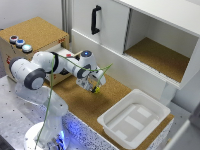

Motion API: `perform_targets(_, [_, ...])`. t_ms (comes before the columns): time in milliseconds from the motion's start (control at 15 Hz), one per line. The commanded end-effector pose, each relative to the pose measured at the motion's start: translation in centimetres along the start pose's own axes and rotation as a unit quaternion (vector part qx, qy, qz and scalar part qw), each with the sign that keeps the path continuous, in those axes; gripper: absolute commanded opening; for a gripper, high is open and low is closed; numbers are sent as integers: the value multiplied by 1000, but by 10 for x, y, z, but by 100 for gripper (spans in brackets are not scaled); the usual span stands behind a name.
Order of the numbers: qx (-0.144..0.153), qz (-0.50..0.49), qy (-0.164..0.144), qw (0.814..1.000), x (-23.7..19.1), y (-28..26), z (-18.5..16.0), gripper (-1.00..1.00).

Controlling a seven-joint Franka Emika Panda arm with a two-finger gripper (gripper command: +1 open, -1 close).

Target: Lift the pink block

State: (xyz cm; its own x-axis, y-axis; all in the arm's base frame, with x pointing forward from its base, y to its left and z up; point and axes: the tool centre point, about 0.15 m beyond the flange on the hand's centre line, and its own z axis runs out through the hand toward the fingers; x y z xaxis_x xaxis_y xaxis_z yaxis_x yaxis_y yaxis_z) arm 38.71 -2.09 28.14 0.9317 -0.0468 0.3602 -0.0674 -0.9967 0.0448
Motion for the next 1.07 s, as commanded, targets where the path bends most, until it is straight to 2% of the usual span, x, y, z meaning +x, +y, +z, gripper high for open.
perform_targets(0, [16,25,-32,999,18,-19,-76,100])
perform_targets(200, [49,15,-29,998,37,-36,-120,100])
perform_targets(400, [81,-34,-61,994,46,-65,-156,100])
perform_targets(467, [77,-58,-65,993,50,-76,-168,100])
perform_targets(667, [90,-126,-82,985,59,-113,-202,100])
perform_targets(800, [98,-182,-76,975,66,-147,-223,100])
perform_targets(1000, [91,-281,-70,953,62,-199,-235,100])
